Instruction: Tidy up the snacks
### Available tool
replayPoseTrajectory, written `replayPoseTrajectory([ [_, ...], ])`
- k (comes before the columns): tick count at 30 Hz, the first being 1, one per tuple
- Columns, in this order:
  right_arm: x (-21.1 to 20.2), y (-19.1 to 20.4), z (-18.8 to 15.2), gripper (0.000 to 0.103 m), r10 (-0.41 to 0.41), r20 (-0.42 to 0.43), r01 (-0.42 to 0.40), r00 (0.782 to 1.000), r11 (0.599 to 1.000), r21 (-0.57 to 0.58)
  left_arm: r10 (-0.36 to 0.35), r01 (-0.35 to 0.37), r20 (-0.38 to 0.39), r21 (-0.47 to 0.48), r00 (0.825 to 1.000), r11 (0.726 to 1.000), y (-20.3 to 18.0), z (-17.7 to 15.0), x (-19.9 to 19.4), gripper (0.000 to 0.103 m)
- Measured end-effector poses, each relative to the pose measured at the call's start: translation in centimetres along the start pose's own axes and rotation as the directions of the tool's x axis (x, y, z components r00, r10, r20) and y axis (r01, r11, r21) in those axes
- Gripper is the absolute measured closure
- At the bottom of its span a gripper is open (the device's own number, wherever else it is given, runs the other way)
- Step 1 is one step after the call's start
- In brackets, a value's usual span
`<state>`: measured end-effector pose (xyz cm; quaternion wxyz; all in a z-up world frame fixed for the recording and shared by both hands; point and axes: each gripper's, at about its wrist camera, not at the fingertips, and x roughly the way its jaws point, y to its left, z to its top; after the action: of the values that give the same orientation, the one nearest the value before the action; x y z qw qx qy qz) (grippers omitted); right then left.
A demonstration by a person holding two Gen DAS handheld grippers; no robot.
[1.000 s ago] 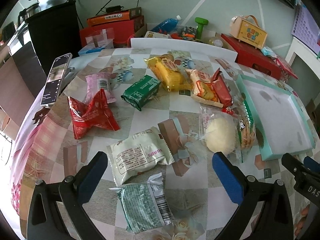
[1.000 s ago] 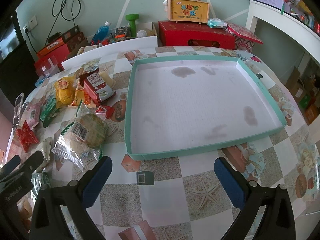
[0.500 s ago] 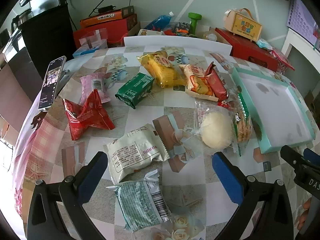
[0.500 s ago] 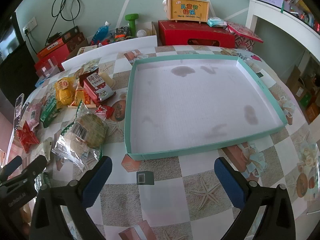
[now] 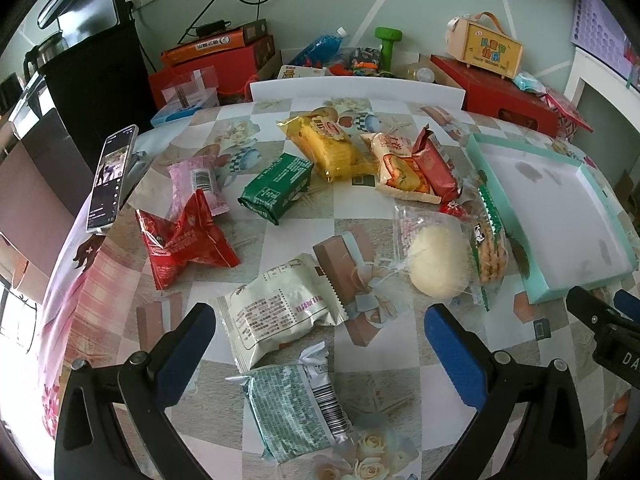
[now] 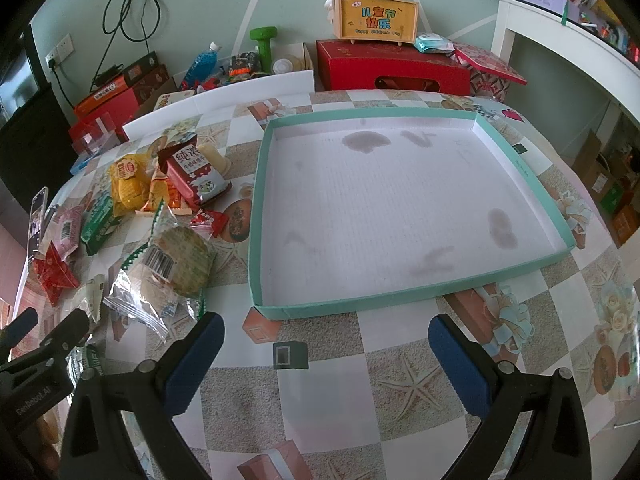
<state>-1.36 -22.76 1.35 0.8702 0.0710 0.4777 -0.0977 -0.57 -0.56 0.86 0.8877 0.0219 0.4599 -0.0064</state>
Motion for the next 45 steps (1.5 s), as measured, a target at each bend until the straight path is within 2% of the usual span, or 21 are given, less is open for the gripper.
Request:
replayPoseTrajectory([
  [12,0.0,0.0,0.0,0.000,0.002,0.001,-0.002,1.000,1.000,0.001,-0.030,0.030,0.005,-0.047,1.000,0.998,0.8,0.0,-0.3,0.000],
  [26,-0.3,0.6,0.1,0.000,0.015,0.005,-0.015,1.000,1.000,-0.001,-0.031,0.024,-0.058,-0.110,0.998,0.994,2.1,-0.8,0.5,0.000],
  [30,-0.6,2.5,0.2,0.000,0.081,0.013,-0.081,0.997,0.996,-0.025,-0.031,0.015,-0.104,-0.150,0.994,0.989,3.1,-1.7,1.0,0.000],
  [36,0.2,6.1,-0.2,0.000,0.231,-0.029,-0.233,0.972,0.971,-0.059,-0.043,0.012,-0.159,-0.190,0.986,0.982,4.2,-3.1,1.5,0.000],
  [42,1.6,7.6,0.1,0.000,0.254,-0.046,-0.257,0.966,0.963,-0.077,-0.055,0.012,-0.209,-0.203,0.976,0.979,4.3,-3.9,2.3,0.000],
  [44,1.7,7.6,0.7,0.000,0.260,-0.027,-0.261,0.965,0.963,-0.068,-0.054,0.010,-0.216,-0.201,0.975,0.980,4.3,-4.0,2.5,0.005],
  [45,1.8,7.6,1.0,0.000,0.262,-0.013,-0.263,0.965,0.963,-0.063,-0.056,0.012,-0.221,-0.199,0.974,0.980,4.2,-4.0,2.7,0.013],
])
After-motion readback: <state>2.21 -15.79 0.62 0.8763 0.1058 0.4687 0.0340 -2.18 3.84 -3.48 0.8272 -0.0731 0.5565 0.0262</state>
